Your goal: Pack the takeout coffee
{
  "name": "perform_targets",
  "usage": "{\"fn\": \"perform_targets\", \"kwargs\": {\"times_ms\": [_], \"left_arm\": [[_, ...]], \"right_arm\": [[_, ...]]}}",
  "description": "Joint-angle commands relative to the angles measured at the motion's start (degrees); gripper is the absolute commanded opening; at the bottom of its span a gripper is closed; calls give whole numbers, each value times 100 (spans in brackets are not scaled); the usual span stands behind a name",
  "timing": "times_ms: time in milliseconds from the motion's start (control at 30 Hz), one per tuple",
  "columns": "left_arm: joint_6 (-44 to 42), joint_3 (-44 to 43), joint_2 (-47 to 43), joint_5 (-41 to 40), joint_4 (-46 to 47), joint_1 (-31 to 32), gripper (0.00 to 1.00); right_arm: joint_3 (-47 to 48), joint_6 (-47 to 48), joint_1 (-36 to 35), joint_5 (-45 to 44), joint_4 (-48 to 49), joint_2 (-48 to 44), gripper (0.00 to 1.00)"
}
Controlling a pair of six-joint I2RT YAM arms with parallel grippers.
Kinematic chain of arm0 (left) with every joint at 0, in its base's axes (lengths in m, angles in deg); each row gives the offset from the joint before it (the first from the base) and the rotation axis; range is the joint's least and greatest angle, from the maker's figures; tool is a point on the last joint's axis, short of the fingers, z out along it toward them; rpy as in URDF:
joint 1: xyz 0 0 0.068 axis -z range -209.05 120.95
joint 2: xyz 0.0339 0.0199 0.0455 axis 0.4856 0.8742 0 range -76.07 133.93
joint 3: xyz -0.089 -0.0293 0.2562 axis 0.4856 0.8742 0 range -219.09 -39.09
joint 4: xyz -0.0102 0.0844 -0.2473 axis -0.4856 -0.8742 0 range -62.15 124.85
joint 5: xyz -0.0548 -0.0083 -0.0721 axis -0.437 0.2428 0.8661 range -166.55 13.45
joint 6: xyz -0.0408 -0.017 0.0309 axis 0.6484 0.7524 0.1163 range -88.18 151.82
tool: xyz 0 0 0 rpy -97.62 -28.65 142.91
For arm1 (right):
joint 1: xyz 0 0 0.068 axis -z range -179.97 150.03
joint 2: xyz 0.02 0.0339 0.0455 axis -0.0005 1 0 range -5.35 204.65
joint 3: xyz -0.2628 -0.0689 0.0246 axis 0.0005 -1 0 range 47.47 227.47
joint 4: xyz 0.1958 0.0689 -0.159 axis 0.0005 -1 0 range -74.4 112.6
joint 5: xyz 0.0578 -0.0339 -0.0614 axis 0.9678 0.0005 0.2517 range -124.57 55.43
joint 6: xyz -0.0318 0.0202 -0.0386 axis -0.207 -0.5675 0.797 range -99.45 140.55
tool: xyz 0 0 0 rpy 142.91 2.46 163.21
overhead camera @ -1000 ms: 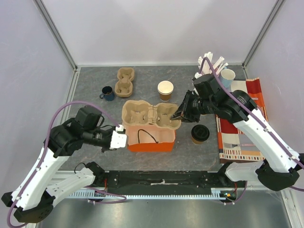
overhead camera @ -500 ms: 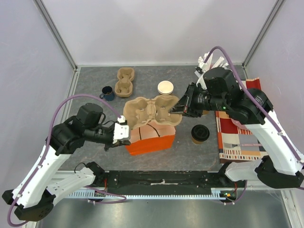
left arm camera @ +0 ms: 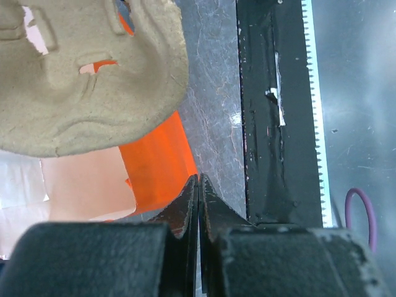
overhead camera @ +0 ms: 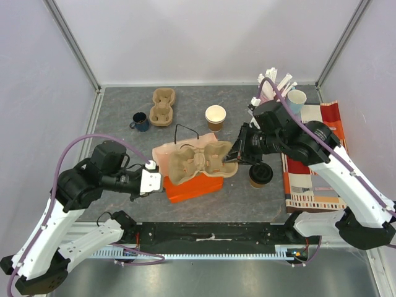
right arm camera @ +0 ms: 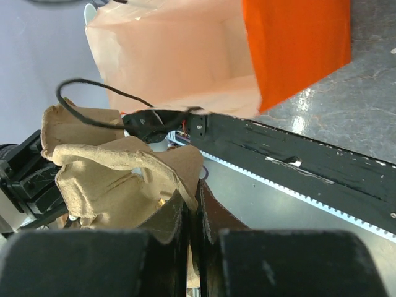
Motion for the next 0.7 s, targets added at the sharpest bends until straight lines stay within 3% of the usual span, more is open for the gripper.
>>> {"fn": "perform_targets", "kwargs": {"times_ms": [0, 200, 300, 333, 500, 667], "left_arm": [[-585, 37, -66, 149, -204, 23, 2], [-551, -410, 127, 517, -336, 23, 2], [-17, -1052, 285, 799, -328, 15, 8], [612, -1305, 347, 764, -223, 23, 11], [2565, -1817, 330, -34, 585, 23, 22], [2991, -1827, 697, -1271, 534, -47, 42]], "right_arm": [[451, 62, -15, 406, 592, 225, 0], [1050, 308, -6, 1004, 716, 507, 0], [1006, 221, -6, 934, 742, 419, 0], [1015, 177, -6, 873, 768, 419, 0], [1260, -52, 3, 522, 979, 524, 0], [1410, -184, 73, 327, 874, 542, 0]]}}
